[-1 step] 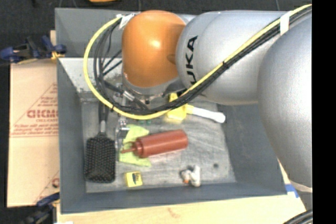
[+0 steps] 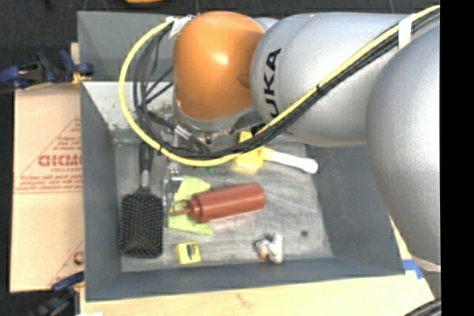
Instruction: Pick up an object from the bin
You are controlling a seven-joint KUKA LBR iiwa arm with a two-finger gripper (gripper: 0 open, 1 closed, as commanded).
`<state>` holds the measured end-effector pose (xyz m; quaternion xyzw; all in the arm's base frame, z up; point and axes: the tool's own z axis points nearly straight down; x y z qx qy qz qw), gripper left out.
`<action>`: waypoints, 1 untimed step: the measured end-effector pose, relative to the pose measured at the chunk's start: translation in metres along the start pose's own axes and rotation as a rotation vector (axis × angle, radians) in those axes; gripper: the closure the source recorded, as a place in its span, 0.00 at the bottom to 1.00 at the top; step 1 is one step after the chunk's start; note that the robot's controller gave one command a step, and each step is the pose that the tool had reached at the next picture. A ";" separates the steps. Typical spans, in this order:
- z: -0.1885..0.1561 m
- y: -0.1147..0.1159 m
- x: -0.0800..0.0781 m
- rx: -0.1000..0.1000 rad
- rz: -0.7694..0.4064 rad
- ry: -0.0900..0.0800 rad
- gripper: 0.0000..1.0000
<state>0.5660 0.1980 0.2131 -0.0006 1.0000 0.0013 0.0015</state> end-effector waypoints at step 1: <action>0.037 -0.054 -0.013 0.003 -0.114 -0.002 0.00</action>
Offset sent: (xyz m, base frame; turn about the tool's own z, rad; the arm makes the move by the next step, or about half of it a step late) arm 0.0229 -0.0840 -0.0531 -0.0354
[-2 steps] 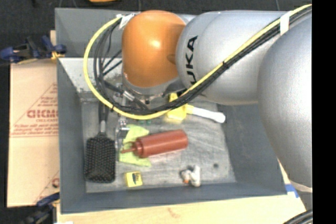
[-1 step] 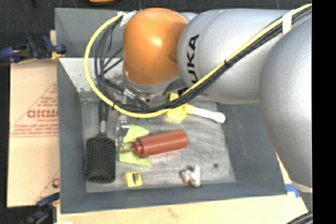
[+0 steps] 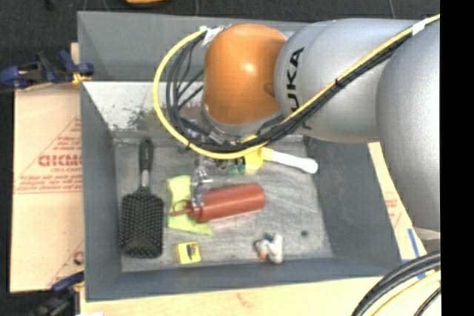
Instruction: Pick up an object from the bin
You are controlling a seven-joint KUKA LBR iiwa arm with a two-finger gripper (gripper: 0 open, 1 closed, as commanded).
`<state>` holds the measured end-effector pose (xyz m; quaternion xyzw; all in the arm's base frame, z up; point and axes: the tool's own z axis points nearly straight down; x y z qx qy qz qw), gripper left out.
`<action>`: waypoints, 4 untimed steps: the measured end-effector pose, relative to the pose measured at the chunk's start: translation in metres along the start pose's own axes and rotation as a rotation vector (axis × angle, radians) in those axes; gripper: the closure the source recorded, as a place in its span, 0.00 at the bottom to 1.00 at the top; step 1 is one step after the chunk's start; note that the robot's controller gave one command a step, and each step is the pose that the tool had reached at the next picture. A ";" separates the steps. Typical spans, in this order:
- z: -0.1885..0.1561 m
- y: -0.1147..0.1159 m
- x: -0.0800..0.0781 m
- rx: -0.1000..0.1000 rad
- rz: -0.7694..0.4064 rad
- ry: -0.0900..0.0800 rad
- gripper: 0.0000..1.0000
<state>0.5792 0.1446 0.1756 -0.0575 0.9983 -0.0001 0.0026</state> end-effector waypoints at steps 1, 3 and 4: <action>0.014 -0.029 -0.006 -0.002 0.069 0.001 0.00; 0.084 -0.029 -0.028 0.000 0.183 -0.001 0.00; 0.101 -0.024 -0.015 -0.002 0.390 0.001 1.00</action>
Offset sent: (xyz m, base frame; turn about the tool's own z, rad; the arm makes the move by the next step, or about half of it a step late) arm 0.0219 -0.0282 -0.0356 0.3152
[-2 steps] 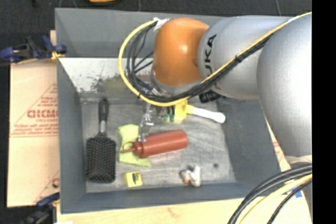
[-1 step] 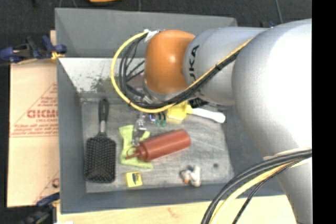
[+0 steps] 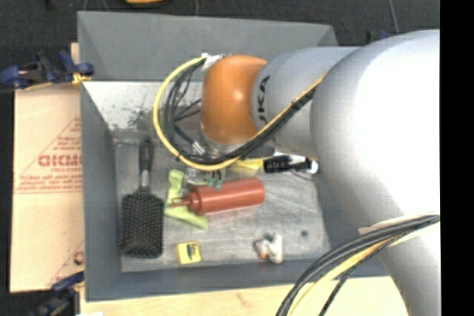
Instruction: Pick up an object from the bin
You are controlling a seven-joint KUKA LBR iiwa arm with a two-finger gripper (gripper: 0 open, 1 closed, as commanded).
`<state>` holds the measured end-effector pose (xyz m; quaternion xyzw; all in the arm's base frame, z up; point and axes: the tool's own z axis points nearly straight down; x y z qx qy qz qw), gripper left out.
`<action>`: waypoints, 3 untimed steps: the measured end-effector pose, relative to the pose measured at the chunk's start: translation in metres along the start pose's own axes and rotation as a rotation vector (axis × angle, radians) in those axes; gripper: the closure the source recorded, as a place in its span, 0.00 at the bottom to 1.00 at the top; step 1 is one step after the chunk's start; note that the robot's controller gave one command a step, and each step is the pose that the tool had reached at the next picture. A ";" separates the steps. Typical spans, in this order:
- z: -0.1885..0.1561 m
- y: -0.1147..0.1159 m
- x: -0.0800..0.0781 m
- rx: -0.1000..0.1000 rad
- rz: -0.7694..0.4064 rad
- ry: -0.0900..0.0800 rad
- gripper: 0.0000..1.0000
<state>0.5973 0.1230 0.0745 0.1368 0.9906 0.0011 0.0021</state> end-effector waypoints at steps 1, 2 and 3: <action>0.000 0.000 0.000 0.000 0.000 0.000 1.00; -0.004 -0.001 0.001 0.001 0.001 0.002 1.00; -0.018 -0.001 0.002 0.002 0.001 0.004 1.00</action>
Offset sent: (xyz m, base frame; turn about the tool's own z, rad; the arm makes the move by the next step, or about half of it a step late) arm -0.0001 -0.0001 0.0514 0.0000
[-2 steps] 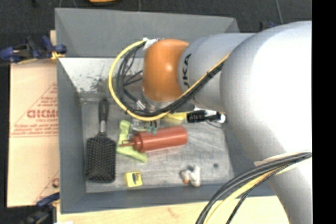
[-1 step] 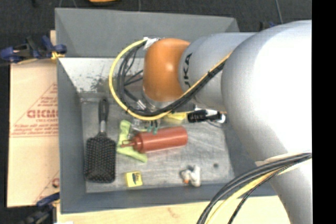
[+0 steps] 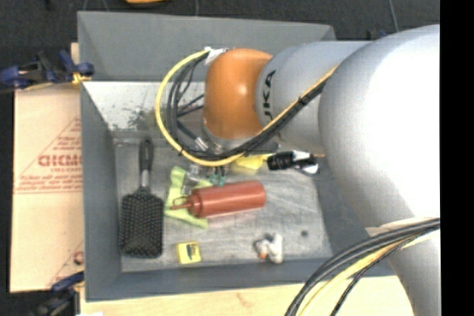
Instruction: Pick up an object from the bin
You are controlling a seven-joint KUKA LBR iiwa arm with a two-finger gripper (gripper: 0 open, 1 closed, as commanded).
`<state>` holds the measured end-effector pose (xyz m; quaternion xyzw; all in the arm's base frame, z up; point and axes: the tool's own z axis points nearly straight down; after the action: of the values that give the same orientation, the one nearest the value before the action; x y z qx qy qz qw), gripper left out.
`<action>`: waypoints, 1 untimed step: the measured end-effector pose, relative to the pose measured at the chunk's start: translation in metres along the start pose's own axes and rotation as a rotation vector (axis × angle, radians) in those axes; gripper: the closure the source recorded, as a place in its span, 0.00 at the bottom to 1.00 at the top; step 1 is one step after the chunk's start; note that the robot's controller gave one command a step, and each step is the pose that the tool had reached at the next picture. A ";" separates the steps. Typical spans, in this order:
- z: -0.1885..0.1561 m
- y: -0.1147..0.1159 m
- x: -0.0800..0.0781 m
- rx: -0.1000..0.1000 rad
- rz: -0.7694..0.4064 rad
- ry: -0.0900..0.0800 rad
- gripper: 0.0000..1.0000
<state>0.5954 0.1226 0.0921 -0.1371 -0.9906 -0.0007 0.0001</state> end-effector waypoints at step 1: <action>-0.011 0.001 -0.001 -0.002 0.000 -0.003 1.00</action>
Offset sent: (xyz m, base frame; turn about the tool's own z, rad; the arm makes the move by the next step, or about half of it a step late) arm 0.0000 0.0001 0.0245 0.0000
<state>0.5964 0.1229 0.1026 -0.1370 -0.9906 -0.0013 -0.0016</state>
